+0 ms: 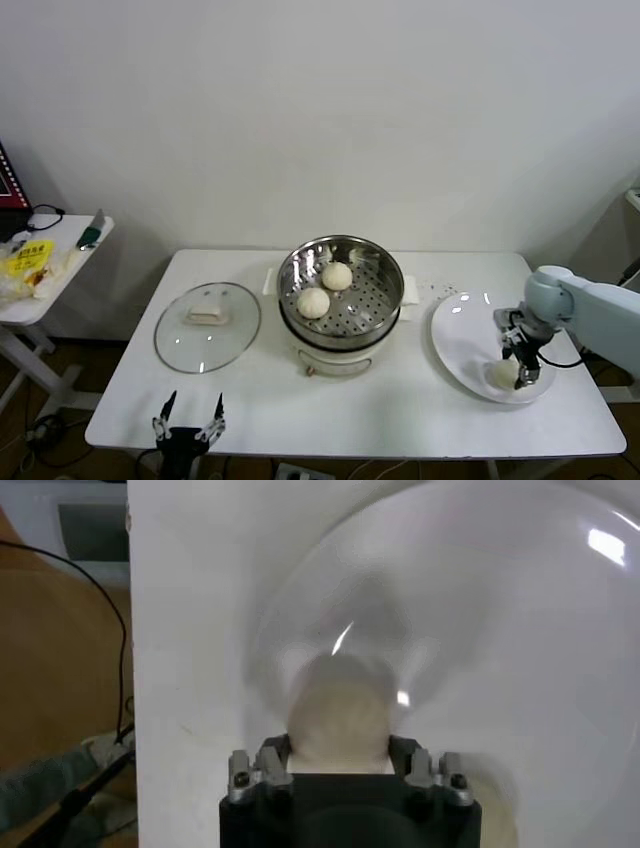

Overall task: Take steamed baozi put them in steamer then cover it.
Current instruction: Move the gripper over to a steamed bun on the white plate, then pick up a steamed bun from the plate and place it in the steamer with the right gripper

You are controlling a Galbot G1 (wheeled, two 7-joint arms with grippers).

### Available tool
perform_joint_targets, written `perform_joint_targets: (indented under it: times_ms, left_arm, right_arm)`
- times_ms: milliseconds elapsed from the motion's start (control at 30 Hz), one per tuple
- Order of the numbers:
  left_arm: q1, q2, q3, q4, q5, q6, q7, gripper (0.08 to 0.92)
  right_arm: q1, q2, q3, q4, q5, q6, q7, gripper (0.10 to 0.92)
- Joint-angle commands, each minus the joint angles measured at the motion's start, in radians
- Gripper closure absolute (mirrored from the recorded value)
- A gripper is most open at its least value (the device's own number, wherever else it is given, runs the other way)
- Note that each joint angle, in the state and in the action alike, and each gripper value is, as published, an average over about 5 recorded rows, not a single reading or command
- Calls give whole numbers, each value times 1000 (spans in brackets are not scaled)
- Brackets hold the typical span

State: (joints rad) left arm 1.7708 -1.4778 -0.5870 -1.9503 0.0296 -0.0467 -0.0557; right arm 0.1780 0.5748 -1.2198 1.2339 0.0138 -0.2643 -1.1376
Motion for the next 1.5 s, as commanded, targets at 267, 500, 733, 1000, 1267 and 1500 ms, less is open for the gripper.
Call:
perform_joint_targets:
  times_ms: [267, 500, 733, 1000, 1267, 1500]
  left_arm:
    - [2, 7, 1, -1, -2, 3, -2, 177]
    - [-3, 13, 14, 11, 0, 10, -8, 177]
    - [-2, 14, 12, 2, -1, 17, -17, 177]
    - [23, 10, 8, 3, -9, 8, -19, 177]
    - [39, 22, -10, -4, -29, 5, -20, 177]
    - [46, 28, -19, -6, -41, 3, -19, 177]
  right_arm:
    - [435, 112, -246, 16, -33, 331, -58, 389]
    - [702, 294, -352, 55, -37, 579, -79, 386]
    - [752, 433, -282, 95, -69, 737, -98, 389]
    - [619, 583, -166, 147, -125, 753, -114, 381]
    - [450, 688, -132, 130, -206, 756, -124, 381]
    - [393, 714, -155, 123, -215, 773, -121, 380]
